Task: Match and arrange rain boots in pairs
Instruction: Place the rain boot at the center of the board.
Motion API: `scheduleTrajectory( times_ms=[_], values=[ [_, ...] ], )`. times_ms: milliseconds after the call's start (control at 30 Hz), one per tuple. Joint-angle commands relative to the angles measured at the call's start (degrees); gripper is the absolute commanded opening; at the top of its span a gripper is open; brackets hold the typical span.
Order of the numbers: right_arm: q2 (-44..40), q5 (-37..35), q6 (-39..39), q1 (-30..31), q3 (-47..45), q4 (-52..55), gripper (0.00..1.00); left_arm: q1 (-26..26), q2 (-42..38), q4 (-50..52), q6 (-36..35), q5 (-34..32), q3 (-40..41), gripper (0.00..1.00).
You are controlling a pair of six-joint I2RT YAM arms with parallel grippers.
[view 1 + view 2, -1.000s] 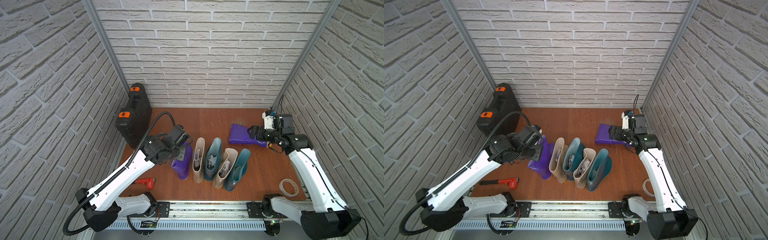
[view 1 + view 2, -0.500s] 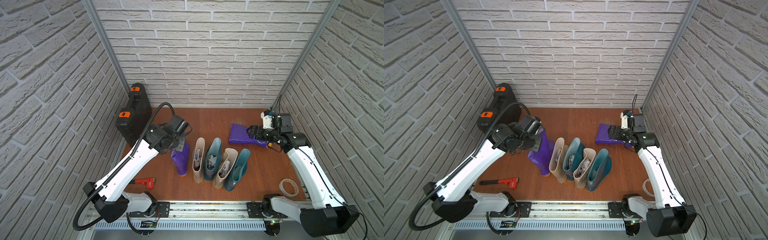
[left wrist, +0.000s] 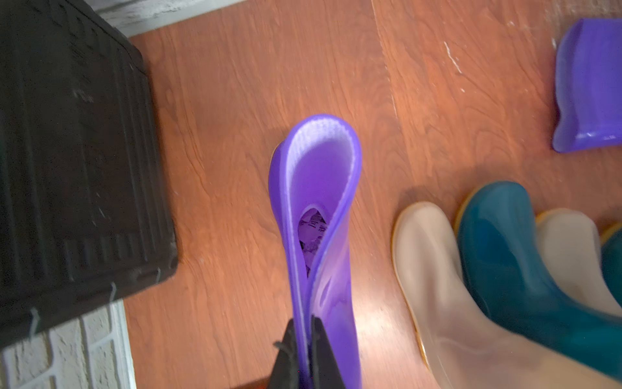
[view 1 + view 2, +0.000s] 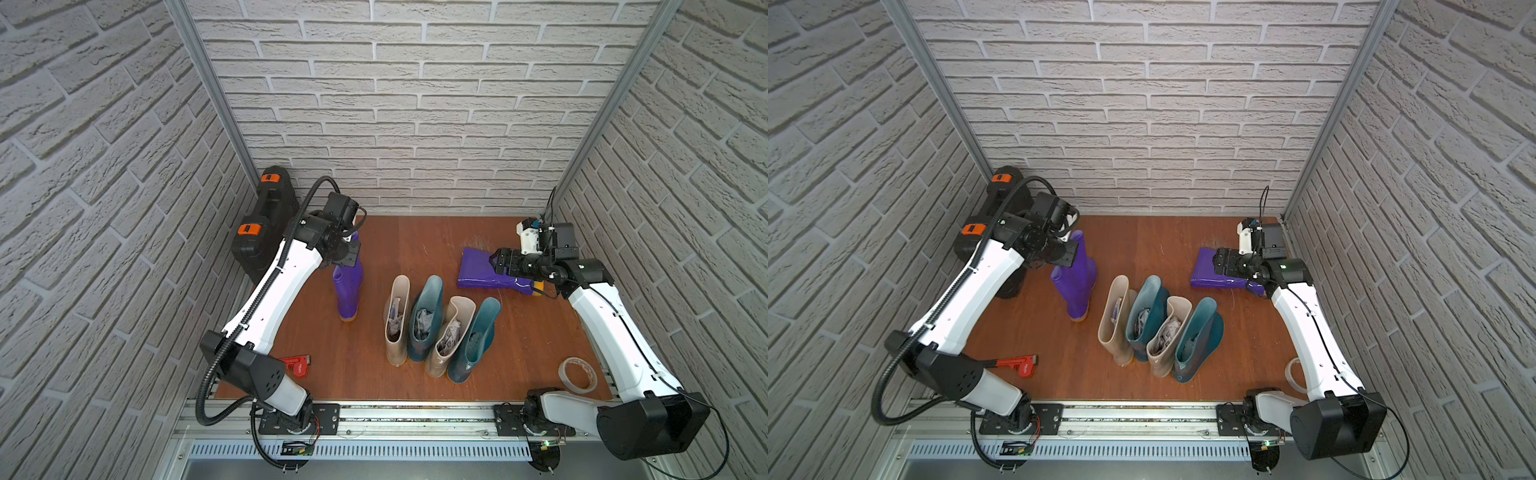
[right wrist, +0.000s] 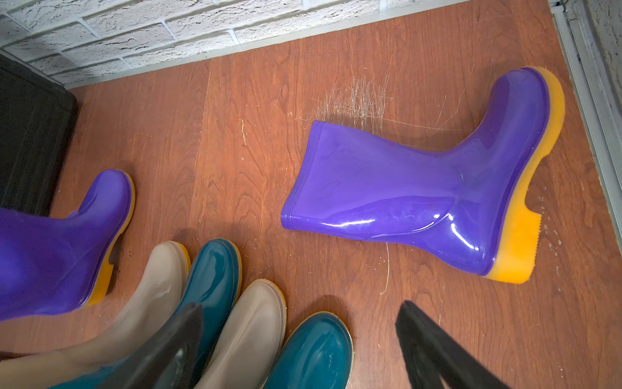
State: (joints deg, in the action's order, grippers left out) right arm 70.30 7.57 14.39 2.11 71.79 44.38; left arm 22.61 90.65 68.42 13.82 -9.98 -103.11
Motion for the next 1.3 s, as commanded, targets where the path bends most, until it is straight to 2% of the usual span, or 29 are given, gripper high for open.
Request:
scheduleTrajectory(
  times_ms=[0, 200, 467, 933, 1000, 1100, 1267],
  values=[
    [0.11, 0.25, -0.22, 0.44, 1.34, -1.53, 0.92, -2.29, 2.14, -7.61, -5.14, 0.57, -5.40, 0.00],
    [1.07, 0.25, -0.38, 0.53, 2.01, -1.11, 0.92, -6.37, 8.76, -10.22, -9.38, 0.52, -12.28, 0.00],
    [2.69, 0.60, -0.24, 0.71, 2.76, -1.29, 0.92, -10.93, 16.43, -11.07, -11.42, 2.43, -22.16, 0.00],
    [6.45, 1.64, -0.55, 2.00, 3.33, -1.58, 0.91, -14.72, 20.08, -14.07, -11.74, 4.28, -19.95, 0.00],
    [7.49, 1.10, -1.23, 2.39, 3.94, -0.70, 0.91, -14.86, 20.38, -14.00, -11.45, 4.28, -19.49, 0.06],
    [9.35, 0.34, -2.58, 2.85, 5.42, 1.22, 0.91, -15.00, 20.26, -14.26, -10.87, 4.54, -18.83, 0.21],
    [13.18, -1.23, -5.09, 3.64, 7.78, 4.06, 0.91, -15.06, 19.40, -14.55, -10.23, 5.19, -18.84, 0.40]
  ],
)
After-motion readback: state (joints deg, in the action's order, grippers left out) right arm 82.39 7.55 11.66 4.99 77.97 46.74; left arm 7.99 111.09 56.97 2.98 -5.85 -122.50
